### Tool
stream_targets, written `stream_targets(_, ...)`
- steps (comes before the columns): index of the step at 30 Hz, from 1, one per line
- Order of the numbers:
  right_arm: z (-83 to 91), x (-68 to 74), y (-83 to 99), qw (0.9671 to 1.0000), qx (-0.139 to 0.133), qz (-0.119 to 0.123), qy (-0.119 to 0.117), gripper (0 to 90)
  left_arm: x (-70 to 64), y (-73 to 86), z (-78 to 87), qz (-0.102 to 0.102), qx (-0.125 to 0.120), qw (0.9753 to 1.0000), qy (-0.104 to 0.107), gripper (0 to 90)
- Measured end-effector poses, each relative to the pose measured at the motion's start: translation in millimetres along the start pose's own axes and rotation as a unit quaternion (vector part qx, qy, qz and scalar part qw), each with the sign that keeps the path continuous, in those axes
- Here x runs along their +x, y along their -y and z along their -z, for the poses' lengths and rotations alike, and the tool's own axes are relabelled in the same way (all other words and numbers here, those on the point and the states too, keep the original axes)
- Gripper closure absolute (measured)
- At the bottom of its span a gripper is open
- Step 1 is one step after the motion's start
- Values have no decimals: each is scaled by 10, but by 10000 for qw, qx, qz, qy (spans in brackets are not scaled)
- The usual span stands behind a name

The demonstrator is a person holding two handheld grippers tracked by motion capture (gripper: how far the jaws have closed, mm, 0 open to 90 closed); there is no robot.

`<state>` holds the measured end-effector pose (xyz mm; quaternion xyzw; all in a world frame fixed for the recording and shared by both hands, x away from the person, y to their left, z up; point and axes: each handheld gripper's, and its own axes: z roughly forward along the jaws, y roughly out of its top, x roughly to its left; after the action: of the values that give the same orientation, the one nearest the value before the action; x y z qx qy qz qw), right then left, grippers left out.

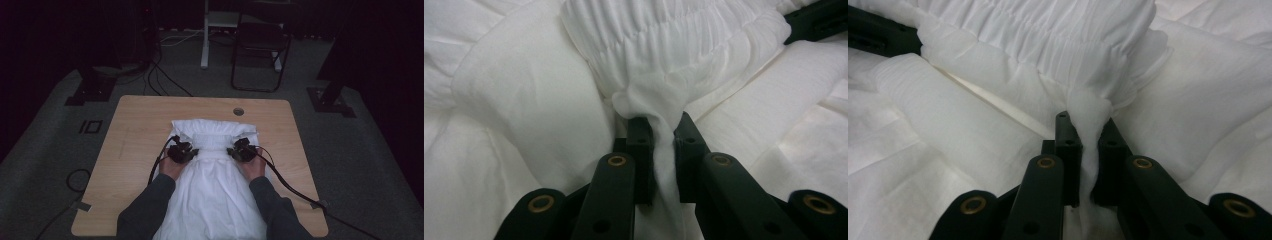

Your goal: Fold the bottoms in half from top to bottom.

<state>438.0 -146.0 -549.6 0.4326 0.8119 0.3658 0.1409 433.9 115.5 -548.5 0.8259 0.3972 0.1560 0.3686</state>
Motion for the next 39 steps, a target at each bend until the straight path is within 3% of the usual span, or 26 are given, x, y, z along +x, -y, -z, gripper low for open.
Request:
stream_targets(7, -138, -105, -183, 9998, 60, -160, 131, 837, 142, -218, -146, 113, 215, 9995, -209, 821)
stream_targets(10, -219, -180, -270, 9988, 2, -432, 217, 837, 169, -322, -212, 235, 320, 9985, -377, 821)
stream_targets(14, -228, -253, -328, 9987, 68, -498, 55, 836, 215, -349, -178, 382, 291, 9986, -241, 825)
stream_targets(17, -120, -278, -370, 9994, -112, -311, -50, 836, 260, -401, -28, 552, -6, 9985, -65, 834)
stream_targets(20, 137, -264, -493, 9982, -544, -230, -136, 837, 248, -522, 230, 619, -488, 9968, 132, 840)
stream_targets(22, 360, -234, -598, 9960, -877, -102, -147, 837, 191, -628, 457, 542, -819, 9949, 218, 841)
stream_targets(24, 608, -186, -683, 9928, -1186, 59, -136, 837, 99, -707, 709, 432, -1221, 9911, 320, 842)
stream_targets(26, 858, -135, -720, 9885, -1489, 188, -168, 837, -29, -742, 914, 224, -1395, 9892, 386, 842)
stream_targets(29, 1151, -40, -657, 9844, -1701, 399, -219, 837, -225, -685, 1137, -164, -1469, 9881, 430, 842)
stream_targets(30, 1151, -40, -657, 9844, -1701, 399, -219, 837, -225, -685, 1137, -164, -1469, 9881, 430, 841)
stream_targets(33, 1321, 116, -342, 9836, -1659, 637, -313, 837, -439, -402, 1234, -337, -1305, 9890, 610, 840)
stream_targets(36, 1295, 239, -7, 9857, -1490, 667, -408, 838, -583, -88, 1192, -457, -972, 9923, 615, 839)
stream_targets(39, 1129, 357, 326, 9901, -1095, 744, -465, 837, -653, 226, 1058, -382, -488, 9957, 692, 838)
